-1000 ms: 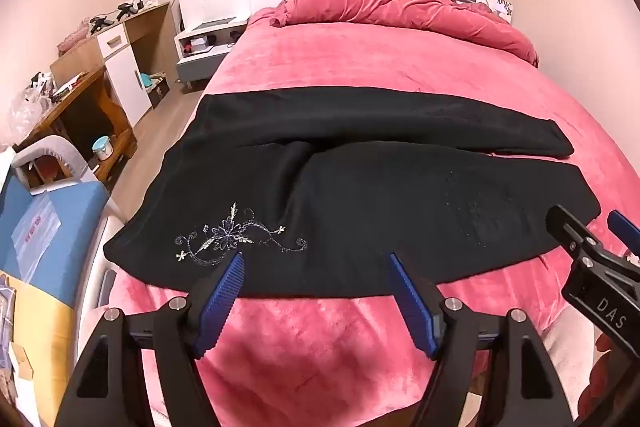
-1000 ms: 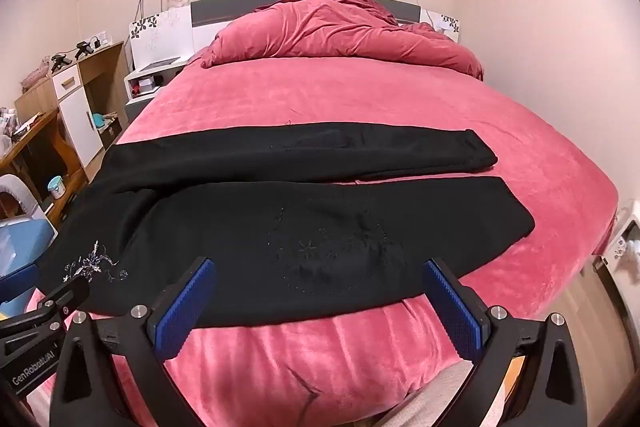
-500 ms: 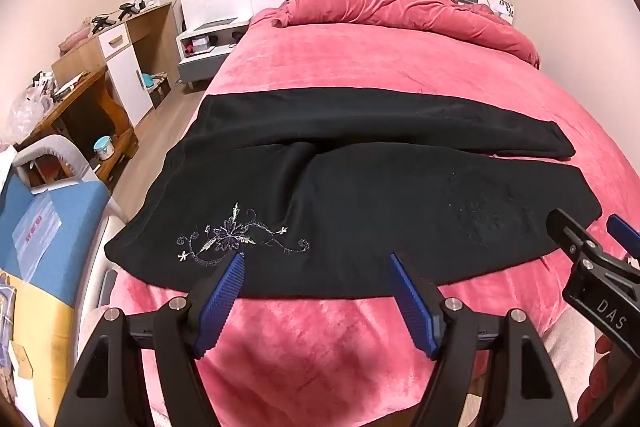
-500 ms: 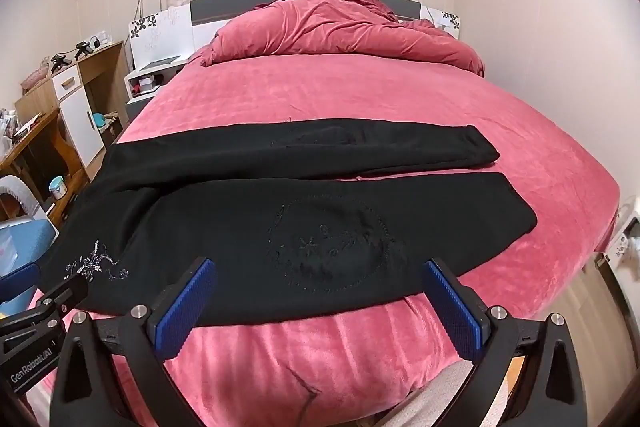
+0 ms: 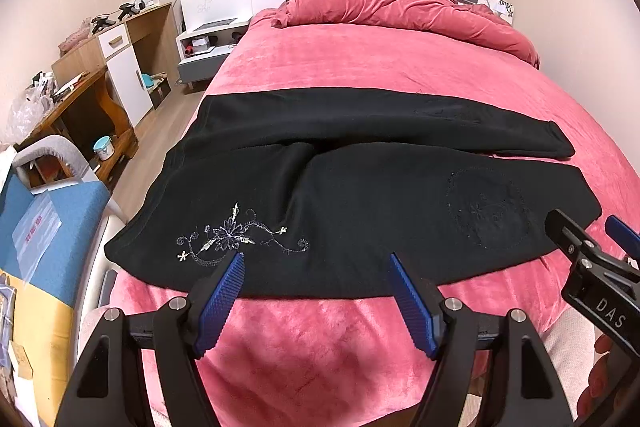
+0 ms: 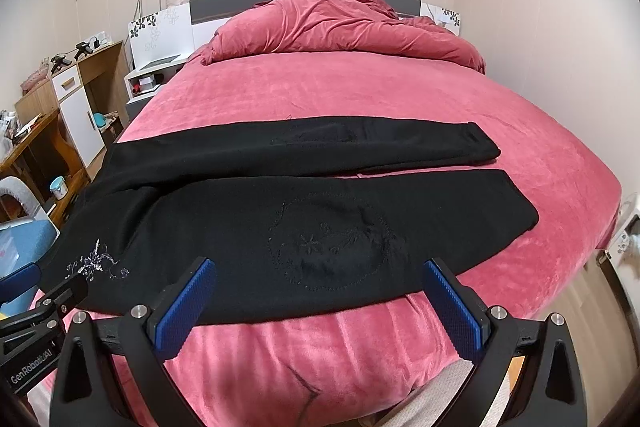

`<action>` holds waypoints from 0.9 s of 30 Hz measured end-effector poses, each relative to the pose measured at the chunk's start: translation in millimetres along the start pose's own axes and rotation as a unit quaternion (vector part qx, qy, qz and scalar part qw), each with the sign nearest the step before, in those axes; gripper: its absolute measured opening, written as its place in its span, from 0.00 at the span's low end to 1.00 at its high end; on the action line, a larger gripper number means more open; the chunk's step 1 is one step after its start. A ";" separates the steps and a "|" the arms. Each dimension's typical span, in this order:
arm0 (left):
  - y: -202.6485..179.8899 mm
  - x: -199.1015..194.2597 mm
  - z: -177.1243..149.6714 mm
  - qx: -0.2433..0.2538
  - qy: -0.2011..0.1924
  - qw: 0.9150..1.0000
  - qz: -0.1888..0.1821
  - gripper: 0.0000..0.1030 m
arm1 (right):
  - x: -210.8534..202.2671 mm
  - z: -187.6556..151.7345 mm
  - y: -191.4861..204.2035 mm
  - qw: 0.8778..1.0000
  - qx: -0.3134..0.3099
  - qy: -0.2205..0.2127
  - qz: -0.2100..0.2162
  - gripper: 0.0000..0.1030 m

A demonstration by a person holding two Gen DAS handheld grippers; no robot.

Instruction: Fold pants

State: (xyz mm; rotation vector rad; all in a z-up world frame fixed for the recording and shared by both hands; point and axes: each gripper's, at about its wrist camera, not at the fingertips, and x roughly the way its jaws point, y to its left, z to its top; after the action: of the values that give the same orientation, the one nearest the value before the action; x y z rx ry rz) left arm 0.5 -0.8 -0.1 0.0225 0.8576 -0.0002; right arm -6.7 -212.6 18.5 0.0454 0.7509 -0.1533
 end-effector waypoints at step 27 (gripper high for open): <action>-0.4 1.8 -2.8 0.000 0.003 1.000 -0.009 0.73 | 1.2 0.5 1.2 1.000 -0.006 0.001 0.011 1.00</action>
State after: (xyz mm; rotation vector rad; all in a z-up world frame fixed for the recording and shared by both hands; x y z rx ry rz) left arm -0.4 -1.1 -3.2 0.0152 0.8642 -0.0173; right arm -5.3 -211.7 18.0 0.0414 0.7527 -0.1281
